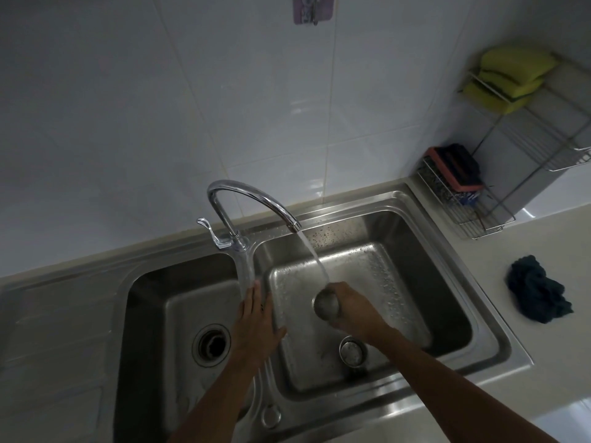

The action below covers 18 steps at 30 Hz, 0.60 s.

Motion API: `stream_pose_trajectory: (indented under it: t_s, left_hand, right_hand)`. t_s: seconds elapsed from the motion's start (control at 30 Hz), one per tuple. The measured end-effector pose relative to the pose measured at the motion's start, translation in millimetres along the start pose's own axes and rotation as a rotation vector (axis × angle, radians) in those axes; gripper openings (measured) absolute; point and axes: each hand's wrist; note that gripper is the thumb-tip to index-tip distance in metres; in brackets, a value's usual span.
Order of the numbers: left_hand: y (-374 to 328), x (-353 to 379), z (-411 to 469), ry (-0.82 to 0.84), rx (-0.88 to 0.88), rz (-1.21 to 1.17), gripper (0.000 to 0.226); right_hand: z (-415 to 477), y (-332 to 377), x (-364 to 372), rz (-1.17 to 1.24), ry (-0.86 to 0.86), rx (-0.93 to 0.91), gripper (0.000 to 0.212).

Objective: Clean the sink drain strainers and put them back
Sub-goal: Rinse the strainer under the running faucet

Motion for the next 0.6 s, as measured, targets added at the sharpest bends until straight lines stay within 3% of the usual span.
stream_pose_trajectory:
  t_s: [0.1,0.27,0.43,0.6]
  left_hand:
    - [1.2,-0.2,0.3,0.014,0.001,0.006,0.102]
    - [2.3,0.7,-0.3,0.006,0.0,0.013,0.101]
    - [-0.2,1.4,1.4,0.023,-0.013,0.01,0.104]
    - [-6.7,-2.4,3.3,0.054,-0.038,0.022,0.101]
  right_hand:
    - [-7.3,-9.6,8.2,-0.317,0.154,-0.121,0.078]
    - [-8.4,-14.6,11.4,-0.574,0.164,-0.309,0.066]
    - [-5.9,-17.7,7.7,-0.597,0.137,-0.336,0.067]
    - [-6.2,-24.5,2.8,-0.504,0.013,-0.164,0.078]
Point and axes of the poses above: each hand's wrist, its own z-axis towards the middle knuckle, its own x-axis out of the palm, y = z × x, and after that the axes turned 11 degrees about x, right-handed
